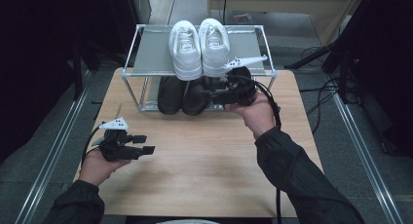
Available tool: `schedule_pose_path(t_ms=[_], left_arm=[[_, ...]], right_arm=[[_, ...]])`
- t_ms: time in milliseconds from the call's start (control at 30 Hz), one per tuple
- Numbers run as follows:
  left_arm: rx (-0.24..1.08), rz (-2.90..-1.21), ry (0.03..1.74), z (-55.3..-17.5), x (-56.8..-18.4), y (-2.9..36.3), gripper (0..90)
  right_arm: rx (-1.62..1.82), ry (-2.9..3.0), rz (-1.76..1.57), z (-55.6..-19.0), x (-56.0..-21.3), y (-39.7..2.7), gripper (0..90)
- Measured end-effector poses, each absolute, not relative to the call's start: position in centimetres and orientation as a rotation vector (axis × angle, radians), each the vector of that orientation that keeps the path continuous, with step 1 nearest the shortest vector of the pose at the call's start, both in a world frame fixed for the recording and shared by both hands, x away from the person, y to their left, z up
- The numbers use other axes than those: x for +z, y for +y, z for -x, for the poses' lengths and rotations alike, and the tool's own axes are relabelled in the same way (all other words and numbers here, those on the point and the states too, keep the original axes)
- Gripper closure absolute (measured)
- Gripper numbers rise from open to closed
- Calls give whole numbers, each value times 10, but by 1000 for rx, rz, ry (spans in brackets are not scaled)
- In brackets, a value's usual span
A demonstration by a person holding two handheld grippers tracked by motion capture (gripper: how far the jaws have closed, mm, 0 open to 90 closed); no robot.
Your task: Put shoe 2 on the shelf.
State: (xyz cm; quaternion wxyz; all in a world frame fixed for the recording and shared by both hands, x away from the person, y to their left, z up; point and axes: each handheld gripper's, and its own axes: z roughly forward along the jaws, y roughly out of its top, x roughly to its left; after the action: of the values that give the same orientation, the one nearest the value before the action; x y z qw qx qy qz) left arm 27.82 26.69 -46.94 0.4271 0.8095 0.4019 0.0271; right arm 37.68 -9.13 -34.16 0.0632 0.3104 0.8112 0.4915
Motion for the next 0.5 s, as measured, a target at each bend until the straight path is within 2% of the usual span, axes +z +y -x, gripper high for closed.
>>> schedule_pose_path(t_ms=[500], left_arm=[[62,-2024,996,-279,-474,263,356]], right_arm=[[1499,2446,-988,-367,-391,-113,399]])
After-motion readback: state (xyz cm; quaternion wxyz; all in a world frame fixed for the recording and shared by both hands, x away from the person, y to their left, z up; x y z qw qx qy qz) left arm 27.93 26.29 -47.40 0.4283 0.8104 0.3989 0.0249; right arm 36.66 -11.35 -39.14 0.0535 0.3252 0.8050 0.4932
